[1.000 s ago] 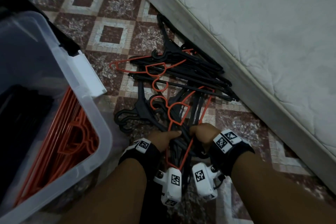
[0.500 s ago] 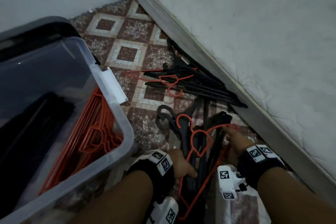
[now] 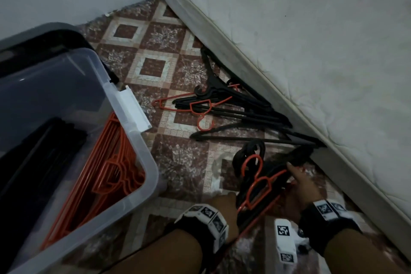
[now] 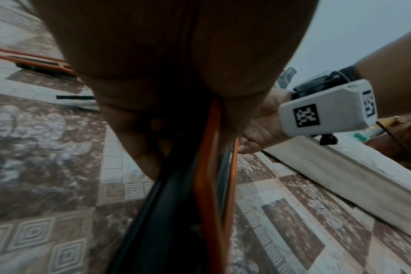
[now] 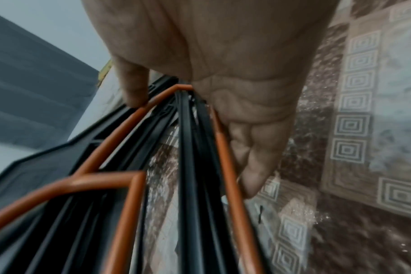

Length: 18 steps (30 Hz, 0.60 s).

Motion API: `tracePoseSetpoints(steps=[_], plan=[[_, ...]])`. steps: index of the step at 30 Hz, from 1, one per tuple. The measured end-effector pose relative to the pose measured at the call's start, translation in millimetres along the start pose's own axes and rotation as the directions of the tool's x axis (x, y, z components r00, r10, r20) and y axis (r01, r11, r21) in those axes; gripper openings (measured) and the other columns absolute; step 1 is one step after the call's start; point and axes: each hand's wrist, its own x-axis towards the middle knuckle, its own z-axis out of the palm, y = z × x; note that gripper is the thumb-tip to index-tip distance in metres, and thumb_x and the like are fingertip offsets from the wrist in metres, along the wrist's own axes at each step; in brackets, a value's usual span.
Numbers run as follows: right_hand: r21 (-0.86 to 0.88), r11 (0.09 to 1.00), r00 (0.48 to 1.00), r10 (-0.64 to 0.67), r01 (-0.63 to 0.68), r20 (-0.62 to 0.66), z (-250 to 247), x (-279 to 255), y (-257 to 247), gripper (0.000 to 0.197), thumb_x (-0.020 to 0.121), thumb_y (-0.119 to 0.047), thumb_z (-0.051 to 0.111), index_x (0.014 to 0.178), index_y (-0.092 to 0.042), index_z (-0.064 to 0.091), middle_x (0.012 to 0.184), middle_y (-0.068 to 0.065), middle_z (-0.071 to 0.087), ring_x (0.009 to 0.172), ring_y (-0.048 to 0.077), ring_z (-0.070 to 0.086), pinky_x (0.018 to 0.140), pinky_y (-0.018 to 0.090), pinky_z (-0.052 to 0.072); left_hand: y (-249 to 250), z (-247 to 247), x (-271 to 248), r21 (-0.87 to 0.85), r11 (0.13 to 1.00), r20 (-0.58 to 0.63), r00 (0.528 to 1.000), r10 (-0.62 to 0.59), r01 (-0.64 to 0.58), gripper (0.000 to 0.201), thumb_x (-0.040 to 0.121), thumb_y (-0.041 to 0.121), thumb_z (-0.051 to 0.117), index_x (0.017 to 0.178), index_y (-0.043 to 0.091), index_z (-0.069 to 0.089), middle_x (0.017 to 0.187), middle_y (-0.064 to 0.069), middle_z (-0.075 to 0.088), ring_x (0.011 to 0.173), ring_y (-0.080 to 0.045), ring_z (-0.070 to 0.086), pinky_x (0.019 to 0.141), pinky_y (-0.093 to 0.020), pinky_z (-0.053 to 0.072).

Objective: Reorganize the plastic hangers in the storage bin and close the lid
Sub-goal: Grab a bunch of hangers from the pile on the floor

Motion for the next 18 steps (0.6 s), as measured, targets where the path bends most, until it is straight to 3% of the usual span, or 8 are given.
tracePoseSetpoints(steps=[3, 6, 8, 11, 13, 16, 18], plan=[[-0.015, 0.996, 0.996, -0.088, 0.088, 0.020, 0.8, -13.9, -1.5, 0.059, 0.061, -0.061, 0.072, 0.096, -0.013, 0.076, 0.101, 0.015, 0.072, 0.085, 0.032, 0.071, 0.080, 0.047, 0.053, -15.1, -10.0, -14.3, -0.079, 0.996, -0.052, 0.998, 0.030, -0.034, 0.040, 0.090, 0.027, 0.052, 0.128, 0.017, 0.042, 0.118, -0.009, 0.057, 0.102, -0.032, 0.060, 0.084, -0.041, 0.053], [0.000, 0.991, 0.985, -0.136, 0.137, 0.105, 9.7, -30.4, -2.7, 0.060, 0.071, -0.058, 0.068, 0.105, -0.009, 0.076, 0.115, 0.018, 0.069, 0.097, 0.034, 0.070, 0.079, 0.049, 0.056, -22.6, -21.8, -30.6, -0.086, 0.994, -0.081, 0.995, 0.056, -0.063, 0.053, 0.090, 0.024, 0.050, 0.139, 0.016, 0.032, 0.119, -0.011, 0.058, 0.101, -0.032, 0.061, 0.085, -0.042, 0.053], [0.038, 0.984, 0.971, -0.179, 0.175, 0.161, 21.6, -44.7, -8.4, 0.059, 0.076, -0.054, 0.065, 0.111, -0.007, 0.073, 0.120, 0.020, 0.067, 0.100, 0.035, 0.069, 0.078, 0.050, 0.057, -24.5, -30.8, -45.8, -0.127, 0.988, -0.115, 0.991, 0.069, -0.083, 0.060, 0.091, 0.028, 0.046, 0.146, 0.023, 0.023, 0.121, -0.007, 0.057, 0.103, -0.030, 0.061, 0.087, -0.042, 0.053], [0.026, 0.957, 0.931, -0.289, 0.291, 0.223, 46.2, -78.8, -25.5, 0.061, 0.083, -0.049, 0.059, 0.128, -0.009, 0.063, 0.126, 0.018, 0.064, 0.100, 0.033, 0.069, 0.080, 0.049, 0.057, -22.5, -47.3, -71.9, -0.152, 0.983, -0.228, 0.972, 0.063, -0.099, 0.051, 0.088, 0.031, 0.047, 0.135, 0.032, 0.026, 0.111, -0.001, 0.062, 0.095, -0.027, 0.065, 0.081, -0.041, 0.054], [-0.045, 0.915, 0.886, -0.374, 0.400, 0.272, 69.6, -112.6, -42.5, 0.060, 0.085, -0.048, 0.055, 0.130, -0.009, 0.061, 0.127, 0.018, 0.063, 0.104, 0.033, 0.067, 0.087, 0.051, 0.056, -14.1, -65.0, -93.7, -0.133, 0.982, -0.351, 0.933, 0.081, -0.135, 0.052, 0.085, 0.031, 0.050, 0.131, 0.033, 0.024, 0.105, -0.002, 0.063, 0.091, -0.028, 0.066, 0.079, -0.043, 0.055], [-0.150, 0.818, 0.802, -0.479, 0.555, 0.357, 109.6, -178.0, -73.6, 0.053, 0.082, -0.049, 0.055, 0.118, -0.012, 0.068, 0.120, 0.013, 0.068, 0.112, 0.030, 0.063, 0.100, 0.052, 0.048, 3.8, -103.3, -134.2, -0.155, 0.967, -0.507, 0.856, 0.099, -0.204, 0.044, 0.090, 0.032, 0.053, 0.128, 0.026, 0.031, 0.100, -0.006, 0.063, 0.086, -0.030, 0.065, 0.072, -0.038, 0.052], [-0.217, 0.734, 0.738, -0.518, 0.643, 0.432, 142.7, -230.1, -91.3, 0.046, 0.084, -0.052, 0.053, 0.108, -0.016, 0.068, 0.102, 0.005, 0.074, 0.099, 0.025, 0.068, 0.089, 0.047, 0.055, 11.3, -138.0, -170.3, -0.133, 0.963, -0.588, 0.801, 0.113, -0.233, 0.033, 0.092, 0.028, 0.055, 0.119, 0.022, 0.038, 0.096, -0.007, 0.064, 0.084, -0.030, 0.064, 0.069, -0.035, 0.049]])
